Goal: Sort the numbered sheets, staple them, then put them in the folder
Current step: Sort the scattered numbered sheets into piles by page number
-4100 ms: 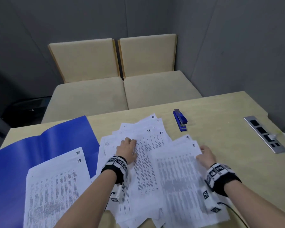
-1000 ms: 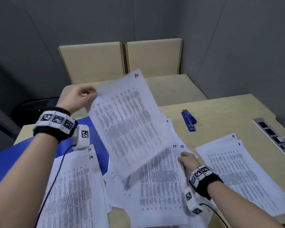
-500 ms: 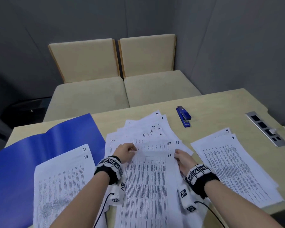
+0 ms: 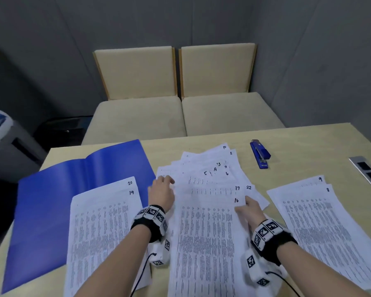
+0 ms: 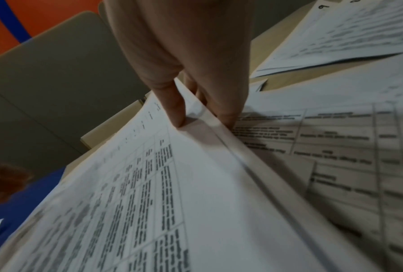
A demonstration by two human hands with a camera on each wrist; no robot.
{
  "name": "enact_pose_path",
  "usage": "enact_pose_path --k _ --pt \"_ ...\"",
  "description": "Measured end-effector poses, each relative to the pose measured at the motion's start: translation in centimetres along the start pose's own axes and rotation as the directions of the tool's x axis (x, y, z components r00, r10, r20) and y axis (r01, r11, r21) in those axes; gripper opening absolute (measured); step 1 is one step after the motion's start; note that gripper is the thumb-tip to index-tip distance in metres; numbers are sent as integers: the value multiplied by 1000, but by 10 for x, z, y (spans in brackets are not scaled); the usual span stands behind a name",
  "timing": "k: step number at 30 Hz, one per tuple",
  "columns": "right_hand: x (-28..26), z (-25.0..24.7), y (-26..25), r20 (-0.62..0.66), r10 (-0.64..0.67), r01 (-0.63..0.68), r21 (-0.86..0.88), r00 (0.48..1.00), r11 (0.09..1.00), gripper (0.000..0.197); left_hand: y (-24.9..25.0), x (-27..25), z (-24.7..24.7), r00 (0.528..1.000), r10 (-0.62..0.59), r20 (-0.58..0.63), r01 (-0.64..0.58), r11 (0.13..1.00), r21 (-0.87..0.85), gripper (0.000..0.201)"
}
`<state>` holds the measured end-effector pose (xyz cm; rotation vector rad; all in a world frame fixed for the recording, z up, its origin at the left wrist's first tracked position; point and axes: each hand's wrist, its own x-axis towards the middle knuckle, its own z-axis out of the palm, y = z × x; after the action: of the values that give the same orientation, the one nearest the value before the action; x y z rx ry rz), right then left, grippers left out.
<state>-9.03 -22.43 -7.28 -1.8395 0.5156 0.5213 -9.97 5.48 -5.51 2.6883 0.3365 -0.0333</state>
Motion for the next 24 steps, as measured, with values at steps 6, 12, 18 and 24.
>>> enact_pose_path --k 6,12,18,24 --pt "9 0 -6 24 -18 19 -69 1000 997 41 -110 0 -62 914 -406 8 392 887 243 51" --pt "3 11 -20 25 -11 13 -102 1000 995 26 -168 21 -85 900 -401 169 323 876 357 69" --pt "4 18 -27 35 19 -16 -95 999 995 28 -171 47 -75 902 -344 262 179 848 499 73" --pt "16 18 -33 70 56 -50 -84 996 995 31 -189 65 -83 825 -351 444 103 864 492 51"
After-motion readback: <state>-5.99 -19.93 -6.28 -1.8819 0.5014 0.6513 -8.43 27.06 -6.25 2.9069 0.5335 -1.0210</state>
